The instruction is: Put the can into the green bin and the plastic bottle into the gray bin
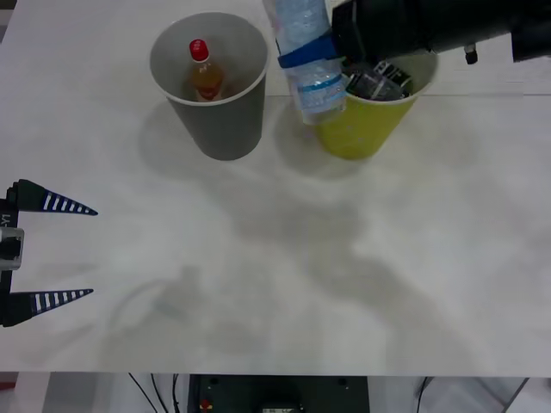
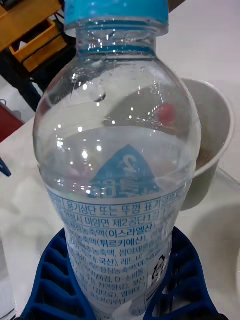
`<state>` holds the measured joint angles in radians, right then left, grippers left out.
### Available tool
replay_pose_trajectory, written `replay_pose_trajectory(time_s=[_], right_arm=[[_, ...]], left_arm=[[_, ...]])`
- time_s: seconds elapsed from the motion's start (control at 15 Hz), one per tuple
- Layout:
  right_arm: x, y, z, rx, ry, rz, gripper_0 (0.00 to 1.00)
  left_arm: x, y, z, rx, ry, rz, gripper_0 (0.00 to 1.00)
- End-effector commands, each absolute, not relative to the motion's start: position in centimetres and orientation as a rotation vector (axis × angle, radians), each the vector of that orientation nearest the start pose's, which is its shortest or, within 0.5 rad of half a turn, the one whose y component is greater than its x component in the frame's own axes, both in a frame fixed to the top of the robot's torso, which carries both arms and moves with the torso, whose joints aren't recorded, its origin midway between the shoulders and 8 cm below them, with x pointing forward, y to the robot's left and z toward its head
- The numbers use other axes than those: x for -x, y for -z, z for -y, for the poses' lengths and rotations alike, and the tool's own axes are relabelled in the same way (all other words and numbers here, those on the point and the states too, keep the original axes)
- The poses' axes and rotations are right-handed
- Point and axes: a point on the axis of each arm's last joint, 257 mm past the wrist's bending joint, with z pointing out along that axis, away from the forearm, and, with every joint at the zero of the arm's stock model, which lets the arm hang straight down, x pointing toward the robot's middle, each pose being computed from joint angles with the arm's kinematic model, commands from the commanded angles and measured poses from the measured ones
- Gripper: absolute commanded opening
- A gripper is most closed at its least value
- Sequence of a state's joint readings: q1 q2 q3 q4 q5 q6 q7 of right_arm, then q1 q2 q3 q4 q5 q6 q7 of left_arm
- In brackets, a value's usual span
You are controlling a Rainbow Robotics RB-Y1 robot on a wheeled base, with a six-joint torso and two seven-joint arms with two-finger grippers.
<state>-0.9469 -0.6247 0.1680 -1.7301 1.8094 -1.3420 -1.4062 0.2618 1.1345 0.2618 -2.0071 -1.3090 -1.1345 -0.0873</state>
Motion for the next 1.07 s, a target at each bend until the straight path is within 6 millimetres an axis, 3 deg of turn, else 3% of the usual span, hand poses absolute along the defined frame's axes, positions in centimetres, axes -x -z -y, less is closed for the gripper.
replay_pose_trajectory(time_s=[0.07,0.47,0.67,0.87,0.93,1.07], right_arm=[[-52.0,-5.1,-1.3,1.066,-0.634,-1.837,0.00],[-57.6,-5.8,-10.1,1.024,-0.573,-1.771,0.00],[-58.6,-6.1,-11.8,1.055,-0.535,-1.752,0.00],[-58.7,-5.9,-12.1,1.062,-0.524,-1.748,0.01],[-58.7,-5.9,-12.1,1.066,-0.521,-1.747,0.20],[-58.7,-5.9,-12.1,1.082,-0.508,-1.734,0.89]], left_arm=[[-34.1,16.7,-28.6,-1.762,0.118,-1.444,1.00],[-34.1,16.7,-28.6,-1.762,0.118,-1.444,1.00],[-34.1,16.7,-28.6,-1.762,0.118,-1.444,1.00],[-34.1,16.7,-28.6,-1.762,0.118,-1.444,1.00],[-34.1,16.7,-28.6,-1.762,0.118,-1.444,1.00],[-34.1,16.7,-28.6,-1.762,0.118,-1.444,1.00]])
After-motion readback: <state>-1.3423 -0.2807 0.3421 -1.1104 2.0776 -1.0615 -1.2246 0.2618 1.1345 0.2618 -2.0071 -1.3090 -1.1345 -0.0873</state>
